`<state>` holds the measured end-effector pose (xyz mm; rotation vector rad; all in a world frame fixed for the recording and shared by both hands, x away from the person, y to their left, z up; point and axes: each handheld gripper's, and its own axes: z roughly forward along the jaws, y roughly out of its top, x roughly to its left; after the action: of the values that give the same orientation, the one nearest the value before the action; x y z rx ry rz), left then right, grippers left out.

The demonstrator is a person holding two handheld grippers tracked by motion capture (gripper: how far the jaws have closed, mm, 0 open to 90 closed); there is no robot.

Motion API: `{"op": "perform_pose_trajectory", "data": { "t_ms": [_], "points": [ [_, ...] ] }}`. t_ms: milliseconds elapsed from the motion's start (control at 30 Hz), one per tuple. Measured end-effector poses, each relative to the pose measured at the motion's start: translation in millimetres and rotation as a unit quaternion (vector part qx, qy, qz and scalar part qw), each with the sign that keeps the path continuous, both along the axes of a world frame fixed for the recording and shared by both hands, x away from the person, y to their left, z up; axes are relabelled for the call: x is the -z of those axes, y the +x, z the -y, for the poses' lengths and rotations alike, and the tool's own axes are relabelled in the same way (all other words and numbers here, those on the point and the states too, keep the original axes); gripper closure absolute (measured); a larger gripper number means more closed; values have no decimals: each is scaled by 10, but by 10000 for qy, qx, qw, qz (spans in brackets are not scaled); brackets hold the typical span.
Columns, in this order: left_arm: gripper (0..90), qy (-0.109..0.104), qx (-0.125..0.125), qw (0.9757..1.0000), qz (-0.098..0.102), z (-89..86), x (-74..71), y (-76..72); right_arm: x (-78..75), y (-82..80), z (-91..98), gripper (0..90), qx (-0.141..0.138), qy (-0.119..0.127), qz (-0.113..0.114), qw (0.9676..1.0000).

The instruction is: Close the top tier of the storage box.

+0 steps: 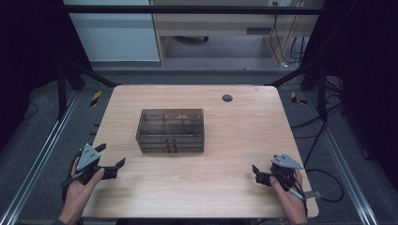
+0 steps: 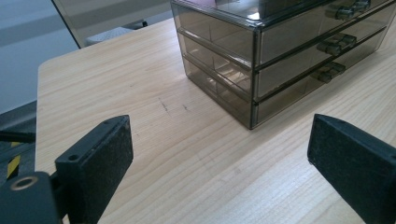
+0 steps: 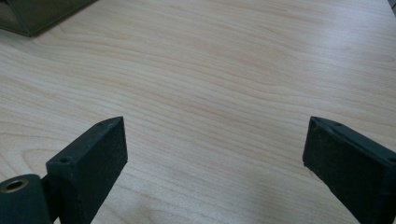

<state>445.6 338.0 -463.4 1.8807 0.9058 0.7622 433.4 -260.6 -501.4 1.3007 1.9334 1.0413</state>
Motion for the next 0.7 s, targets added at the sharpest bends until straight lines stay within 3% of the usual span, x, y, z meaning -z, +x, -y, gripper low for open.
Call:
{"op": "perform_pose_trajectory", "data": {
  "t_ms": [467,700],
  "points": [
    [67,-161,-138,9996,178,-25,122,85,36,59,69,69,128,95,97,9998],
    [66,-178,-154,9996,165,9,182,113,57,92,63,71,162,102,67,9998]
  ]
}}
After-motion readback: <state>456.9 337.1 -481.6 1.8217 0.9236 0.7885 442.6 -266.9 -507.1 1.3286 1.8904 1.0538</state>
